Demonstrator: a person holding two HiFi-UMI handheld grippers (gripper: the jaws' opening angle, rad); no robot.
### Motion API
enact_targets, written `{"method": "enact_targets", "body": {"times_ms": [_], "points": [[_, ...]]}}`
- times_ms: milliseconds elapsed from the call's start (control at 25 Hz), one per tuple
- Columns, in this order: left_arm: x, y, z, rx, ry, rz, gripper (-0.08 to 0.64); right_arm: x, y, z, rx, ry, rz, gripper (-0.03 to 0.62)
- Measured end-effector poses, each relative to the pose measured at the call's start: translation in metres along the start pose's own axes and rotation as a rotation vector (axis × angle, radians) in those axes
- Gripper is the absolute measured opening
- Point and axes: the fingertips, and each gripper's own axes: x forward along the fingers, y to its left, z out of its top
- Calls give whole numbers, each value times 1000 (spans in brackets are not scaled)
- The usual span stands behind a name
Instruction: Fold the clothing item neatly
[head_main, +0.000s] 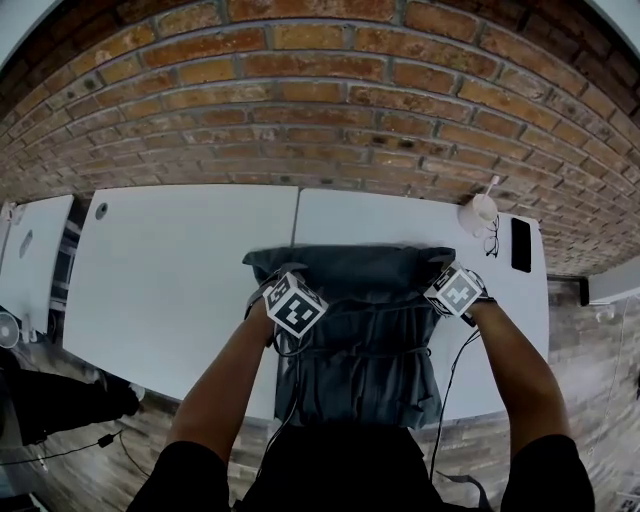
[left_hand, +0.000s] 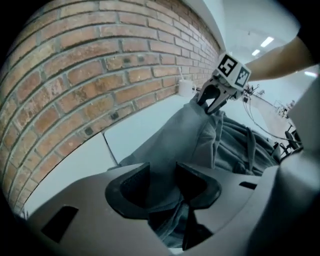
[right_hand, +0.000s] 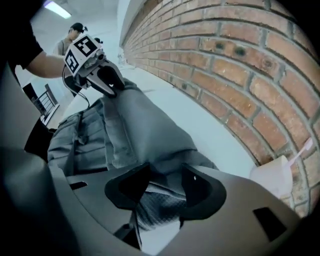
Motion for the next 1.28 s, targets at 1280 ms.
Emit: {"method": "enact_targets", "body": {"times_ms": [1280], "points": [[-148, -50, -127, -366, -257, 211, 0, -137, 140, -76, 516, -491, -178, 2]]}}
